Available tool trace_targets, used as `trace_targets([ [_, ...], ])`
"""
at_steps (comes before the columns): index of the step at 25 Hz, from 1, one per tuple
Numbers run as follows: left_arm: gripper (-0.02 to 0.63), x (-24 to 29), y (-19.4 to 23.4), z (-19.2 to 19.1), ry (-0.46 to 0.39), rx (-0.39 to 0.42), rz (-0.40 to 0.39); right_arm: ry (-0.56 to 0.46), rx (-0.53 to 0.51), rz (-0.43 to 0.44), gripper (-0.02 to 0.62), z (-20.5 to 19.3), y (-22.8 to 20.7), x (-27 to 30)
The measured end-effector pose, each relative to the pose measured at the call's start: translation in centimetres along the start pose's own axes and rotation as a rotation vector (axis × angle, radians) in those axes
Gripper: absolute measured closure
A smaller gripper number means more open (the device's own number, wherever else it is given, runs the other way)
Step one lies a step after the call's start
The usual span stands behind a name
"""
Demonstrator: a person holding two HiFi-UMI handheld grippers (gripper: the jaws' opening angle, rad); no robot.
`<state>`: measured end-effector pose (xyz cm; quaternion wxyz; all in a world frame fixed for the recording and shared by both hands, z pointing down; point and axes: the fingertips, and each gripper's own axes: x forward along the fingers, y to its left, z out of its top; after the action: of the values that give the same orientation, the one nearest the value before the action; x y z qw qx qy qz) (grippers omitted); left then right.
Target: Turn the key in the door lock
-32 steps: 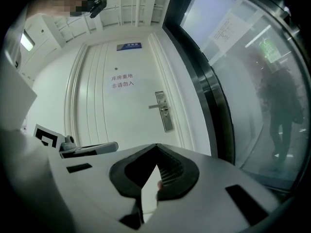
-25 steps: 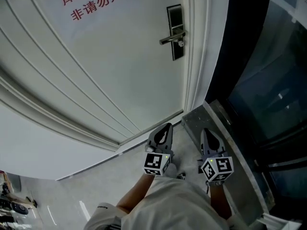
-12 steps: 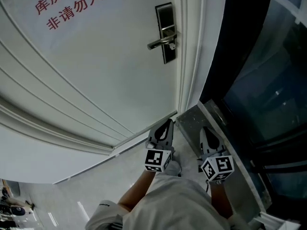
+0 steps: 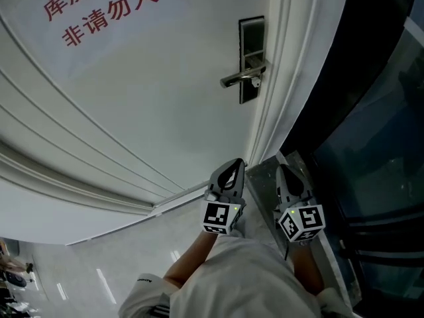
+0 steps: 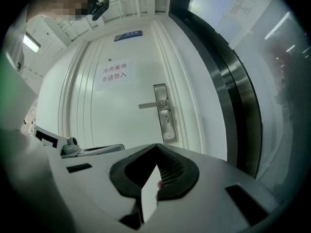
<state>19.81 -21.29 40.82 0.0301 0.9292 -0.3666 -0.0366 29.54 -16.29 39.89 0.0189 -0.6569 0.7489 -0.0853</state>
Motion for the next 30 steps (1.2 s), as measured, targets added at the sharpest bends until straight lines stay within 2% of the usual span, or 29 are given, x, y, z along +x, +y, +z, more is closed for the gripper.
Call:
trace_targets([
  [10, 0.597, 3.3, 5.7, 1.3, -0.018, 0.018, 0.068, -0.038, -0.048, 0.075, 0.603, 2.6, 0.0, 7.5],
  [19, 0.597, 4.6, 8.7, 2.7, -0.025, 0.068, 0.145, -0.051, -0.086, 0.088, 0.603, 5.2, -1.5, 13.2],
  [23, 0.597, 5.6, 9.3, 3.3, -0.032, 0.082, 0.191, -0.013, -0.074, 0.074, 0.603, 5.8, -2.8, 15.8],
  [30, 0.597, 7.9, 9.3, 4.0, -0.041, 0.093, 0.248, 0.025, -0.055, 0.096, 0.603, 6.8, -4.4, 19.7],
])
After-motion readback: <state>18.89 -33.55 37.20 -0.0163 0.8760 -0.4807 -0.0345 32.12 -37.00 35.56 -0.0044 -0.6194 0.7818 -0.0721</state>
